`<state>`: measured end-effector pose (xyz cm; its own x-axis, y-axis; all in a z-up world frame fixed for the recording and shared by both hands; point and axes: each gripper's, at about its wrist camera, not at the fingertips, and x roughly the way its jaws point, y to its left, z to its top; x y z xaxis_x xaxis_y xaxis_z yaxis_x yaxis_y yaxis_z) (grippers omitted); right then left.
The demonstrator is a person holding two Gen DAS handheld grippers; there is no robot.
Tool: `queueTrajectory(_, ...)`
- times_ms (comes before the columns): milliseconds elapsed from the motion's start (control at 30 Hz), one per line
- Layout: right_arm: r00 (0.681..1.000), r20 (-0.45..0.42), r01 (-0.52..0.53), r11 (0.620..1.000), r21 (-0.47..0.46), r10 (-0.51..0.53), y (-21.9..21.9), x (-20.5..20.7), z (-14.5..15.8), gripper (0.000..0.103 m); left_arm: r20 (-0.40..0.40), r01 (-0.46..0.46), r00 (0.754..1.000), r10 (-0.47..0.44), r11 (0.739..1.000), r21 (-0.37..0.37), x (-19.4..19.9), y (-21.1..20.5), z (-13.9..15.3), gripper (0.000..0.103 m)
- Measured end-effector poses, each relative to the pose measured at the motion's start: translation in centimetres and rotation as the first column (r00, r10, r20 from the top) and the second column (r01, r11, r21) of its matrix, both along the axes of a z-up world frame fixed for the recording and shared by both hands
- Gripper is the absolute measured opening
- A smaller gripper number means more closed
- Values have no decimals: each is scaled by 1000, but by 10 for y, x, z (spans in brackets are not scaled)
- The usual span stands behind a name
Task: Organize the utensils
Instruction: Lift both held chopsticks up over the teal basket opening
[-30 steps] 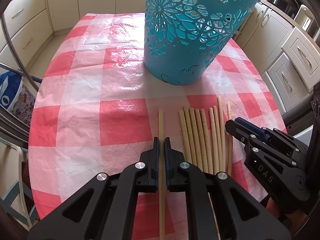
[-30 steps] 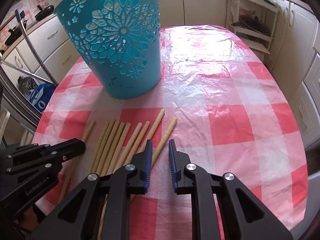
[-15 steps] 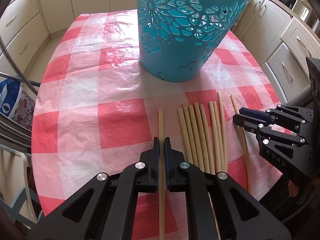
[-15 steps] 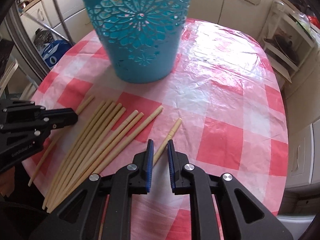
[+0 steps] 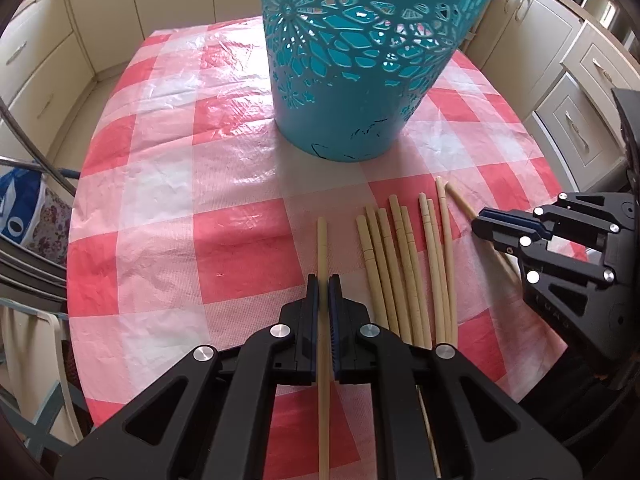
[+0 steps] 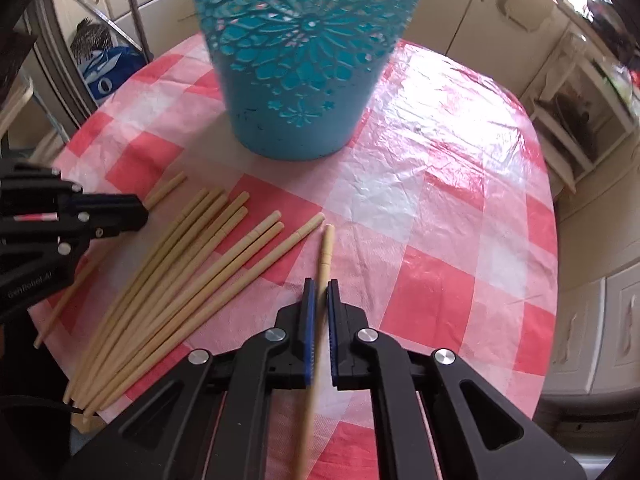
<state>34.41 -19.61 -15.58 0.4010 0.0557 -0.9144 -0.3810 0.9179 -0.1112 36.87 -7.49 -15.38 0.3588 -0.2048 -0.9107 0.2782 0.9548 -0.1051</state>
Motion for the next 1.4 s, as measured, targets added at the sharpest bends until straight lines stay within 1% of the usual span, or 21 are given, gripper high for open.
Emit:
queueTrajectory(33, 1000, -2, -4, 1000, -2, 4, 1, -2, 0, 6, 11, 5, 1000, -5, 1000, 6, -1, -1, 0, 5)
queueTrajectory(100, 1000, -11, 23, 999, 39, -23, -6, -5, 0, 6, 30, 8, 1000, -8, 1000, 6, -3, -2, 0, 5)
queueTrajectory(200, 996, 2, 90, 990, 109, -91, -18, -12, -1, 6, 61, -22, 998, 28, 996, -92, -7, 11, 4, 4)
queueTrajectory(267, 989, 31, 141, 976, 166, -148, -28, -19, 1, 5, 148, -29, 987, 56, 983, -183, -18, 26, 24, 4)
queueTrajectory(333, 979, 71, 172, 963, 210, -190, -32, -22, 9, 5, 246, -15, 966, 77, 969, -245, -30, 38, 51, 4)
queueTrajectory(367, 973, 92, 186, 953, 239, -213, -35, -23, 14, 5, 331, 0, 938, 99, 958, -286, -39, 45, 75, 4)
queueTrajectory(400, 964, 118, 198, 939, 280, -238, -39, -24, 20, 6, 385, 8, 915, 116, 952, -307, -42, 49, 92, 4)
queueTrajectory(433, 956, 136, 208, 927, 312, -260, -43, -24, 25, 6, 466, 21, 873, 143, 944, -329, -45, 52, 118, 4)
queueTrajectory(467, 944, 153, 224, 908, 353, -292, -48, -24, 30, 6, 516, 36, 842, 159, 937, -346, -45, 53, 135, 4)
queueTrajectory(533, 923, 188, 228, 869, 439, -337, -57, -28, 41, 6, 634, 55, 738, 233, 915, -399, -44, 54, 176, 4)
queueTrajectory(633, 897, 237, 217, 838, 500, -374, -59, -34, 52, 6, 710, 67, 614, 346, 873, -483, -31, 52, 211, 5)
queueTrajectory(667, 890, 252, 209, 832, 514, -380, -58, -35, 54, 6, 727, 57, 573, 379, 866, -496, -20, 46, 217, 5)
queueTrajectory(733, 877, 286, 193, 828, 526, -386, -56, -41, 60, 6, 728, 39, 542, 421, 852, -522, -1, 39, 224, 5)
queueTrajectory(800, 864, 320, 179, 832, 525, -388, -54, -45, 65, 6, 719, 16, 526, 455, 840, -543, 23, 32, 223, 5)
queueTrajectory(833, 855, 343, 169, 835, 523, -388, -53, -49, 68, 6, 720, -1, 511, 469, 838, -545, 38, 27, 220, 5)
queueTrajectory(900, 834, 388, 153, 841, 519, -391, -52, -54, 73, 6, 720, -33, 502, 480, 842, -538, 56, 20, 214, 5)
queueTrajectory(967, 816, 418, 146, 843, 518, -399, -58, -57, 77, 6, 704, -60, 521, 483, 844, -534, 72, 14, 199, 5)
queueTrajectory(1067, 791, 440, 150, 832, 534, -425, -64, -59, 82, 6, 704, -97, 536, 466, 862, -497, 90, 7, 179, 5)
queueTrajectory(1200, 774, 449, 150, 819, 553, -446, -69, -60, 85, 6, 705, -129, 543, 457, 874, -468, 85, 7, 156, 5)
queueTrajectory(1267, 768, 458, 145, 818, 556, -448, -69, -60, 87, 6, 708, -134, 553, 440, 885, -445, 80, 4, 145, 5)
queueTrajectory(1400, 748, 478, 137, 812, 568, -461, -73, -64, 92, 6, 725, -120, 589, 358, 926, -359, 64, -6, 121, 5)
